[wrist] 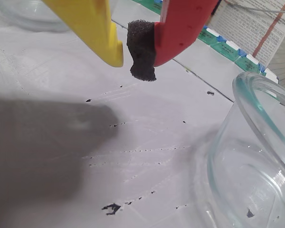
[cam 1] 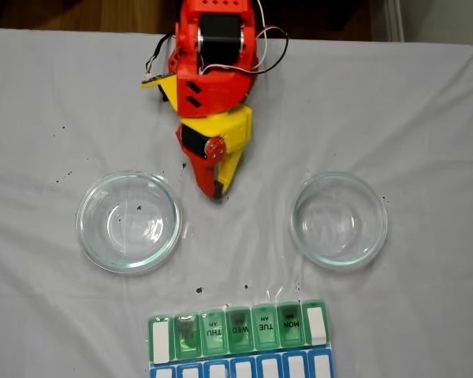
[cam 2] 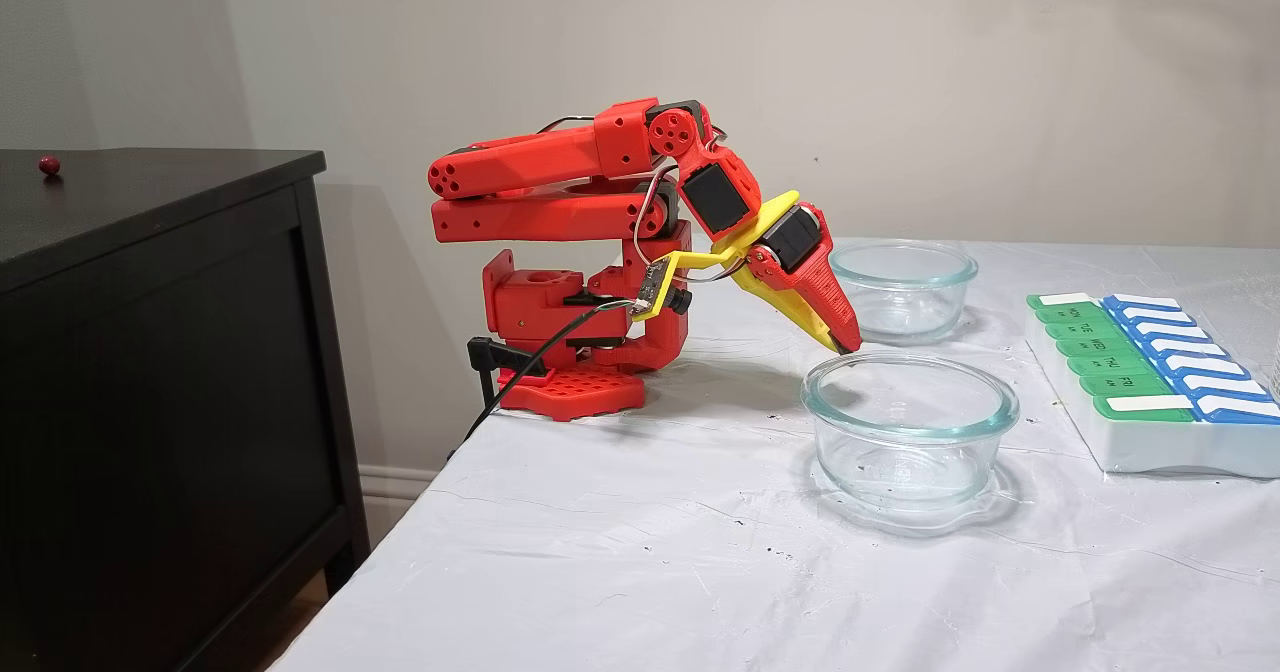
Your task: Sort medicines into box.
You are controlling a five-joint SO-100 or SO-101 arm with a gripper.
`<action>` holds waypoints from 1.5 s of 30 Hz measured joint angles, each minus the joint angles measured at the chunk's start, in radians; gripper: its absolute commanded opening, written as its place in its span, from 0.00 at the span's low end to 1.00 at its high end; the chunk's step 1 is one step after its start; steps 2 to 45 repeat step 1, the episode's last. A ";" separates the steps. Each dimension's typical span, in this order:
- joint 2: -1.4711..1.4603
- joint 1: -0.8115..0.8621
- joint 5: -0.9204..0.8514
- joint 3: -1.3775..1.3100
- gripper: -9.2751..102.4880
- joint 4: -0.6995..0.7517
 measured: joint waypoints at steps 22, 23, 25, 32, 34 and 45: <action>0.000 0.000 0.000 0.000 0.12 0.000; 0.000 0.000 0.000 0.000 0.12 0.000; 0.000 0.000 0.000 0.000 0.12 0.000; 0.000 0.000 0.000 0.000 0.12 0.000; 0.000 0.000 0.000 0.000 0.12 0.000; 0.000 0.000 0.000 0.000 0.12 0.000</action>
